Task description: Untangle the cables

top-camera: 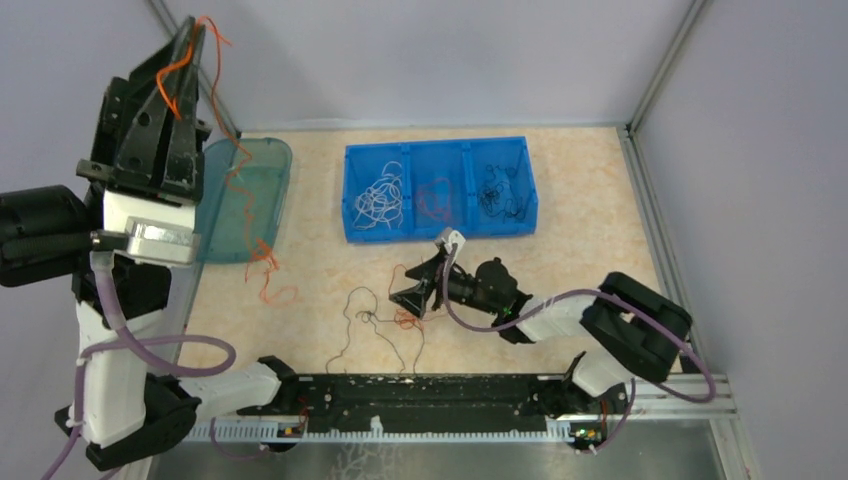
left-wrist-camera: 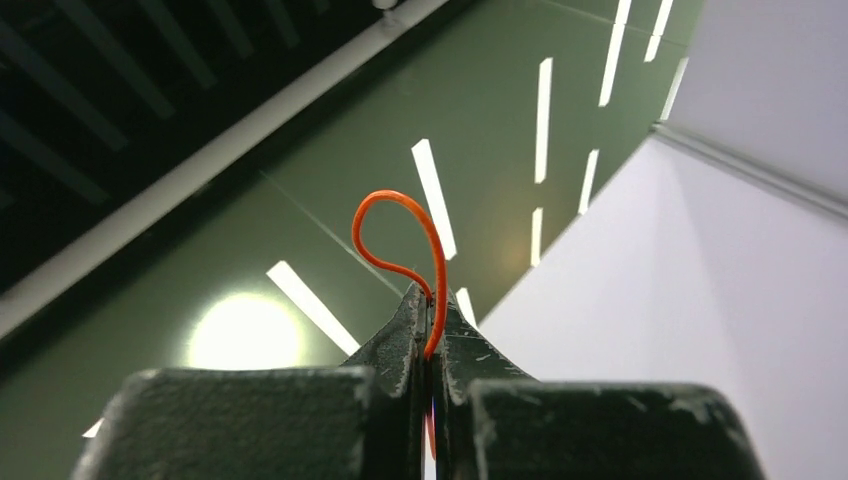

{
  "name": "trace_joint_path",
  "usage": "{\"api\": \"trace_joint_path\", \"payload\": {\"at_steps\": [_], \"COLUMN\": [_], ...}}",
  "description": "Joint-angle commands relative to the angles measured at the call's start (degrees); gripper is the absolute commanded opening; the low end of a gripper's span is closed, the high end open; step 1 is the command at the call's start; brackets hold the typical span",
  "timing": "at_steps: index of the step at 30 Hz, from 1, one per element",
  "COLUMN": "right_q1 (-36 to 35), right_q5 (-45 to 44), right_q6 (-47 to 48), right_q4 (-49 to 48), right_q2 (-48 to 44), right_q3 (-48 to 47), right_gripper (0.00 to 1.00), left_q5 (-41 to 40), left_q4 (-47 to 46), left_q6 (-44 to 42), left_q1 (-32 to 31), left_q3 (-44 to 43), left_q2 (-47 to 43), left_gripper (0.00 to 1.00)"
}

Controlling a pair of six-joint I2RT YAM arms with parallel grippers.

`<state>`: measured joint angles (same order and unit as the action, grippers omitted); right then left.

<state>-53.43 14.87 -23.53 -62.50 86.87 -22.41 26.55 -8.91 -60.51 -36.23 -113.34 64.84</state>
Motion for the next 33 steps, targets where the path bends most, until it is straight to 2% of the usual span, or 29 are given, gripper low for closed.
{"api": "trace_joint_path", "payload": {"at_steps": [1, 4, 5, 10, 14, 16, 18, 21, 22, 26, 30, 33], "right_q1": [-0.9, -2.6, -2.9, -3.0, -3.0, -3.0, -3.0, -2.7, -2.7, -2.5, -2.5, -2.5], "right_q5": [3.3, 5.8, 6.9, 10.2, 13.8, 16.1, 16.3, 14.3, 13.1, 8.4, 7.3, 6.4], "right_q6": [4.1, 8.2, 8.8, 10.0, 8.0, 6.5, 5.9, 6.8, 7.6, 11.0, 13.3, 15.3], "right_q4": [2.8, 9.2, 10.6, 14.7, 12.1, 10.6, 10.3, 12.2, 13.1, 17.7, 21.0, 23.2], "right_q2": [-11.2, -14.6, -14.8, -12.1, -10.2, -9.6, -9.5, -10.2, -10.7, -13.0, -14.1, -15.1], "right_q3": [-11.3, -19.7, -22.3, -30.4, -31.0, -30.7, -30.0, -29.6, -29.5, -29.9, -31.2, -32.0], "right_gripper": [0.84, 0.98, 0.99, 0.99, 0.91, 0.84, 0.67, 0.16, 0.03, 0.00, 0.00, 0.00], "left_q5": [3.3, 3.1, 3.1, 3.5, 3.4, 3.6, 3.6, 3.3, 3.0, 0.3, -1.0, 1.0], "left_q4": [4.4, 5.3, 5.4, 6.3, 7.1, 7.5, 7.7, 7.7, 7.8, 10.3, 18.9, 25.5], "left_q6": [5.9, 9.0, 9.7, 13.0, 14.2, 14.4, 14.5, 14.8, 15.3, 21.4, 34.0, 41.6], "left_q1": [0.3, 0.3, 0.3, 0.3, 0.3, 0.3, 0.2, 0.2, 0.3, 0.3, 0.3, 0.3], "left_q3": [6.0, 8.8, 9.3, 9.6, 9.3, 9.4, 9.6, 10.2, 10.6, 13.0, 17.9, 23.5], "left_q2": [-3.9, -5.1, -5.4, -5.2, -4.9, -4.9, -4.9, -5.2, -5.4, -6.9, -9.2, -10.7], "left_gripper": [0.00, 0.00, 0.00, 0.00, 0.00, 0.00, 0.00, 0.00, 0.00, 0.00, 0.17, 0.34]}}
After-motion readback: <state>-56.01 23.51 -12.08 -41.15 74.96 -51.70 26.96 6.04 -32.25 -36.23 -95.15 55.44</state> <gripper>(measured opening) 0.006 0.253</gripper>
